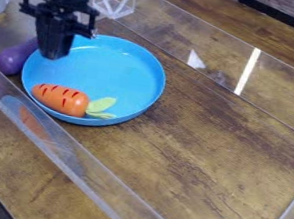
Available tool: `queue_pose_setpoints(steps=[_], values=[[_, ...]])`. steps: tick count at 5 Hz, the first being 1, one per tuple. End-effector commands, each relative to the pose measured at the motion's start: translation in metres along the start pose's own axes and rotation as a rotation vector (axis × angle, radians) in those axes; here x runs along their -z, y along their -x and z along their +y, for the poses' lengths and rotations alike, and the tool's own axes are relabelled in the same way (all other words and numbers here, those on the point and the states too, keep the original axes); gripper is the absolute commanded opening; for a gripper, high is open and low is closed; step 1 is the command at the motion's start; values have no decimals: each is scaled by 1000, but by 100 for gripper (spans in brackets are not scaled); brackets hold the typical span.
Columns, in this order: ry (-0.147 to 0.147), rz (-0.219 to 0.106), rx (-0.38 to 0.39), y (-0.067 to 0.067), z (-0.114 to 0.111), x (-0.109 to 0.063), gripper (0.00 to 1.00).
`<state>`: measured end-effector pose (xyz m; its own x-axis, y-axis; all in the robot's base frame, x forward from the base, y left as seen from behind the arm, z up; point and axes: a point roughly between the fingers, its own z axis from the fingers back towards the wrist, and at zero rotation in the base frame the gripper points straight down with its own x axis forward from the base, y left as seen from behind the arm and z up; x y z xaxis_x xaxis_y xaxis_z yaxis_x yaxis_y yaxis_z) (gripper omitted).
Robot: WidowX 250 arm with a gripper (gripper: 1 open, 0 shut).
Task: Move the carrot to the right side
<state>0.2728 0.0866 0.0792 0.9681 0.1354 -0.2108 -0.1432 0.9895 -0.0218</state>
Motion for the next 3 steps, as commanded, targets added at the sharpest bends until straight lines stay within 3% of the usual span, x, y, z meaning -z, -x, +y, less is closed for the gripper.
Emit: queue_pose_setpoints(steps=[1, 2, 3], values=[[-24, -38, 37, -7, -4, -5, 100], [-24, -29, 56, -1, -9, -3, 100], [-37, -23, 144, 1, -15, -2, 100]])
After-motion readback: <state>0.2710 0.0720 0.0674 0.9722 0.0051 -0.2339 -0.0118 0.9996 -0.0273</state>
